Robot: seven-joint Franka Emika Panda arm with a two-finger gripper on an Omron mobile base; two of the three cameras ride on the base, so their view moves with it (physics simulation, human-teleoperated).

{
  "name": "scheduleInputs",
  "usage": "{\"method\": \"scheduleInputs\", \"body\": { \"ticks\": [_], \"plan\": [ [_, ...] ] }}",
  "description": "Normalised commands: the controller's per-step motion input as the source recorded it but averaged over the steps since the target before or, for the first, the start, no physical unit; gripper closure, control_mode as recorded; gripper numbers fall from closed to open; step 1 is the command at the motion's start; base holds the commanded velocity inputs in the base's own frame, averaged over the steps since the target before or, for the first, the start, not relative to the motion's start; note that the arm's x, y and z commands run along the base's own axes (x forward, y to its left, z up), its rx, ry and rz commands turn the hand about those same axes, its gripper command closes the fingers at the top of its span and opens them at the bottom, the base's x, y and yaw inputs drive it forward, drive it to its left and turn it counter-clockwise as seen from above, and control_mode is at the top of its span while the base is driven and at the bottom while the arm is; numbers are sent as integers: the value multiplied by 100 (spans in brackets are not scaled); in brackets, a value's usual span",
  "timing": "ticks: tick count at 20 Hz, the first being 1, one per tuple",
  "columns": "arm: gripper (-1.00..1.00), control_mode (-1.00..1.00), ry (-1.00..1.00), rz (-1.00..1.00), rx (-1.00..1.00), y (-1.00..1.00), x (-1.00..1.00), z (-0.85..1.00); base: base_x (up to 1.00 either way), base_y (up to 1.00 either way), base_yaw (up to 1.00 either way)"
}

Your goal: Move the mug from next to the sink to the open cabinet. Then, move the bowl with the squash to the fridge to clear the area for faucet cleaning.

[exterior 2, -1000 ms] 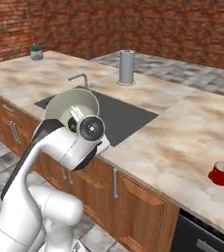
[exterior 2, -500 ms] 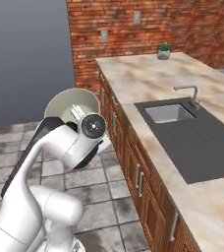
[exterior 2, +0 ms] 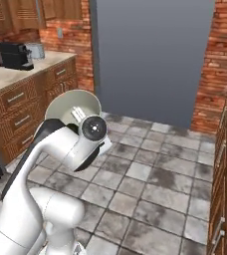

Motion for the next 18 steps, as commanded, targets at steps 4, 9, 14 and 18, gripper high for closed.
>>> {"method": "scheduleInputs", "body": {
  "ticks": [4, 9, 14, 18],
  "plan": [
    [100, 100, 0, 0, 0, 0, 0, 0, 0, 13, 95],
    [100, 100, 0, 0, 0, 0, 0, 0, 12, 2, 90],
    [100, 100, 0, 0, 0, 0, 0, 0, 44, -14, 55],
    [100, 100, 0, 0, 0, 0, 0, 0, 39, 0, 61]
  ]
}}
